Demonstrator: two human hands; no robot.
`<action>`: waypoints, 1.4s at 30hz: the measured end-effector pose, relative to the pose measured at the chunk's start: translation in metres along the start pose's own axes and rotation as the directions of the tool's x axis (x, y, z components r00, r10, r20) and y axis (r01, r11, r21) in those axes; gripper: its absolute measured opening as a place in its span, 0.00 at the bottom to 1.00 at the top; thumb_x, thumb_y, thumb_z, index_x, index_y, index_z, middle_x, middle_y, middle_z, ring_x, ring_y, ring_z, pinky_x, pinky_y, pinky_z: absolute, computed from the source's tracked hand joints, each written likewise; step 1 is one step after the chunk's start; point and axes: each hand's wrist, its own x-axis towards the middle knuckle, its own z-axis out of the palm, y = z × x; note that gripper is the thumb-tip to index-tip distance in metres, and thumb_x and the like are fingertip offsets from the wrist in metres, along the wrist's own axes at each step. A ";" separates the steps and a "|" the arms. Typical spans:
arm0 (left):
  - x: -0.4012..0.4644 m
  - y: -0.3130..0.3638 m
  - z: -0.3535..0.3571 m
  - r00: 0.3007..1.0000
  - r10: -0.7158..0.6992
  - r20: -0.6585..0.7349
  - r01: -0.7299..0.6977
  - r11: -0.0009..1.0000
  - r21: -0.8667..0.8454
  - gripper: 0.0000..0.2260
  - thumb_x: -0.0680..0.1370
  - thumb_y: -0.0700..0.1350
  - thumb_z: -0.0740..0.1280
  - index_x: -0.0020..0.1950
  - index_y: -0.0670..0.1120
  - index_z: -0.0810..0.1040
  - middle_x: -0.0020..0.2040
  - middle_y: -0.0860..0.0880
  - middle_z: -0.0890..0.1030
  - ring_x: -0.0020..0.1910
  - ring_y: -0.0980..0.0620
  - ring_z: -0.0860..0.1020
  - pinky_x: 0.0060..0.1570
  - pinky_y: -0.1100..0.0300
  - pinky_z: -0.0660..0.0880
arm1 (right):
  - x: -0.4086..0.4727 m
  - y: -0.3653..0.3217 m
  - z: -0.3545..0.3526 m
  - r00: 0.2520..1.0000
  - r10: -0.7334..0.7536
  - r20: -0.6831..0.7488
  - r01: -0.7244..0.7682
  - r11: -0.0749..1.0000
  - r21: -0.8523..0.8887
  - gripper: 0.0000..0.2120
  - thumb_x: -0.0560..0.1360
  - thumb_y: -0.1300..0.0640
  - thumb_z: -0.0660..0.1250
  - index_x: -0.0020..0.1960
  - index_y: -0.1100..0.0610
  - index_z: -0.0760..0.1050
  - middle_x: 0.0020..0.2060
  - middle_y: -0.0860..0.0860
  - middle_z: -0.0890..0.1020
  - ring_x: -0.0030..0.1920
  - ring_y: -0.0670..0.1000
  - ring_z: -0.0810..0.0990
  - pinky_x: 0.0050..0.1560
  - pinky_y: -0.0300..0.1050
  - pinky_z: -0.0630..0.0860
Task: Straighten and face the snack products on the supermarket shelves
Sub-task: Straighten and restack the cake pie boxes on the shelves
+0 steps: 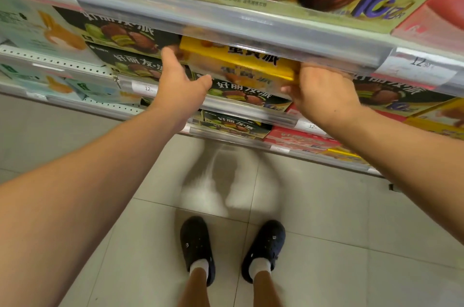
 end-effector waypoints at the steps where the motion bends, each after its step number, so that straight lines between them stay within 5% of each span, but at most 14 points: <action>1: -0.002 -0.003 -0.002 1.000 0.005 0.011 -0.004 1.000 -0.024 0.24 0.77 0.43 0.69 0.67 0.53 0.60 0.51 0.60 0.70 0.49 0.64 0.71 0.45 0.65 0.68 | -0.004 -0.001 -0.002 0.999 -0.018 -0.033 0.018 1.000 -0.001 0.15 0.77 0.46 0.67 0.45 0.54 0.63 0.38 0.55 0.74 0.38 0.59 0.73 0.40 0.51 0.68; 4: -0.022 -0.015 -0.011 0.996 0.083 0.032 -0.083 0.996 -0.020 0.22 0.77 0.44 0.68 0.65 0.53 0.60 0.53 0.62 0.70 0.46 0.75 0.71 0.45 0.72 0.68 | -0.030 -0.003 -0.002 0.994 -0.079 -0.069 0.085 0.993 0.086 0.23 0.71 0.48 0.73 0.59 0.57 0.69 0.51 0.59 0.77 0.51 0.62 0.75 0.53 0.56 0.71; 7: -0.053 -0.025 -0.028 0.984 0.166 0.060 -0.164 0.986 -0.026 0.21 0.76 0.45 0.71 0.62 0.55 0.63 0.54 0.61 0.72 0.50 0.73 0.72 0.48 0.74 0.69 | -0.068 -0.005 -0.014 0.996 -0.050 0.080 0.011 0.906 0.422 0.36 0.67 0.51 0.77 0.71 0.55 0.66 0.62 0.54 0.70 0.61 0.55 0.68 0.62 0.43 0.63; 10: -0.083 -0.021 -0.042 0.978 0.111 0.176 -0.097 0.992 -0.085 0.21 0.70 0.54 0.74 0.59 0.61 0.68 0.53 0.63 0.78 0.54 0.63 0.76 0.46 0.71 0.72 | -0.109 0.000 -0.036 0.979 0.036 0.201 -0.158 0.756 0.635 0.32 0.65 0.53 0.79 0.66 0.47 0.71 0.55 0.47 0.71 0.58 0.46 0.70 0.57 0.29 0.64; 14: -0.110 0.003 -0.037 0.915 -0.007 0.403 0.061 0.991 -0.121 0.27 0.64 0.61 0.75 0.61 0.60 0.74 0.55 0.51 0.81 0.55 0.51 0.79 0.46 0.60 0.75 | -0.165 0.020 -0.082 0.891 0.203 0.406 -0.452 0.489 0.747 0.29 0.66 0.59 0.78 0.65 0.49 0.73 0.55 0.46 0.78 0.52 0.43 0.78 0.49 0.31 0.74; 19: -0.139 0.066 0.000 0.764 0.048 0.643 0.072 0.984 -0.160 0.30 0.65 0.55 0.78 0.64 0.48 0.73 0.54 0.46 0.83 0.53 0.46 0.81 0.47 0.52 0.78 | -0.244 0.058 -0.136 0.830 0.365 0.422 -0.535 0.304 0.788 0.27 0.66 0.63 0.78 0.62 0.49 0.75 0.53 0.45 0.80 0.49 0.41 0.81 0.46 0.33 0.77; 23: -0.178 0.107 0.043 0.648 0.072 0.758 0.063 0.987 -0.148 0.33 0.59 0.58 0.79 0.61 0.56 0.73 0.54 0.52 0.84 0.51 0.53 0.83 0.44 0.59 0.77 | -0.315 0.089 -0.155 0.770 0.494 0.404 -0.538 0.164 0.827 0.24 0.66 0.65 0.77 0.59 0.49 0.76 0.52 0.50 0.82 0.48 0.45 0.83 0.47 0.39 0.79; 26: -0.213 0.129 0.080 0.556 0.055 0.829 0.014 0.997 -0.076 0.36 0.56 0.60 0.79 0.62 0.57 0.74 0.54 0.55 0.84 0.51 0.55 0.82 0.46 0.61 0.77 | -0.367 0.117 -0.161 0.732 0.555 0.395 -0.540 0.119 0.833 0.24 0.66 0.64 0.77 0.59 0.49 0.77 0.53 0.54 0.82 0.51 0.53 0.83 0.54 0.50 0.79; 31: -0.273 0.152 0.148 0.468 0.018 0.884 -0.060 0.998 0.011 0.33 0.60 0.58 0.80 0.62 0.55 0.75 0.54 0.54 0.84 0.52 0.55 0.82 0.46 0.61 0.75 | -0.439 0.182 -0.164 0.703 0.600 0.382 -0.514 0.059 0.855 0.26 0.59 0.55 0.81 0.56 0.46 0.79 0.51 0.50 0.84 0.47 0.50 0.85 0.46 0.41 0.79; 37: -0.355 0.174 0.259 0.533 0.004 0.846 -0.010 1.000 0.001 0.23 0.67 0.55 0.72 0.59 0.47 0.79 0.51 0.49 0.85 0.45 0.53 0.84 0.38 0.63 0.77 | -0.511 0.298 -0.156 0.711 0.589 0.385 -0.521 0.074 0.850 0.24 0.58 0.53 0.77 0.53 0.43 0.79 0.50 0.46 0.82 0.48 0.45 0.82 0.44 0.38 0.76; 42: -0.395 0.187 0.331 0.541 -0.041 0.840 0.034 0.999 0.026 0.23 0.68 0.54 0.73 0.59 0.47 0.79 0.52 0.48 0.85 0.48 0.49 0.84 0.42 0.58 0.79 | -0.532 0.387 -0.157 0.768 0.482 0.422 -0.592 0.282 0.755 0.20 0.70 0.57 0.76 0.55 0.39 0.75 0.53 0.40 0.79 0.51 0.40 0.79 0.45 0.34 0.76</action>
